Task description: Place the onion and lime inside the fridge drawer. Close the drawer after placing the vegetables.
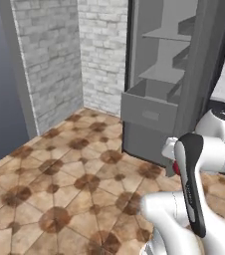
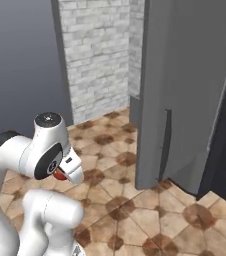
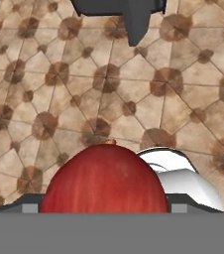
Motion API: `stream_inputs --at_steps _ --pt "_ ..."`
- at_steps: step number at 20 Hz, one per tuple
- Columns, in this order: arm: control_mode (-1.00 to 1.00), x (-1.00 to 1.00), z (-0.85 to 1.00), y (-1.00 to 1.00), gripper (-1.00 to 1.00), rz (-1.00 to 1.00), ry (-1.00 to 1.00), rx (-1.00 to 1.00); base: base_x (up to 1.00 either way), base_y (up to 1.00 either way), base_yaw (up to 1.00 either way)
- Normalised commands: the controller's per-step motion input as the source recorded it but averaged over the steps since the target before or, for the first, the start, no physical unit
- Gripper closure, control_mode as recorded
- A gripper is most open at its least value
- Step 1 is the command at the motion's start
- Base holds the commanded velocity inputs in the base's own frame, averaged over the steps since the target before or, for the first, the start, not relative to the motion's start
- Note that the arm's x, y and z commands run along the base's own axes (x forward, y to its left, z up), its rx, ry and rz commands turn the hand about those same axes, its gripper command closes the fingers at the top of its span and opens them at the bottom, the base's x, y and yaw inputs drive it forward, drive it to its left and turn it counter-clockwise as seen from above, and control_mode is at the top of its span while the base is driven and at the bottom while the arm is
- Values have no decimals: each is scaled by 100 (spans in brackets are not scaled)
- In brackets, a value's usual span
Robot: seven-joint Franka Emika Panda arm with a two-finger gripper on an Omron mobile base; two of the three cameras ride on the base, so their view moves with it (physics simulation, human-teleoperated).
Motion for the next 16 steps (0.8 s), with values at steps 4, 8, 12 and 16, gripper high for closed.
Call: stream_inputs --at_steps 4,8,12,16 --pt "100 0 0 0 100 0 0 0 40 70 29" --pt "100 0 0 0 100 0 0 0 81 91 -2" --pt "100 0 0 0 100 0 0 0 94 89 -16" --pt "100 0 0 0 100 0 0 0 100 80 -20"
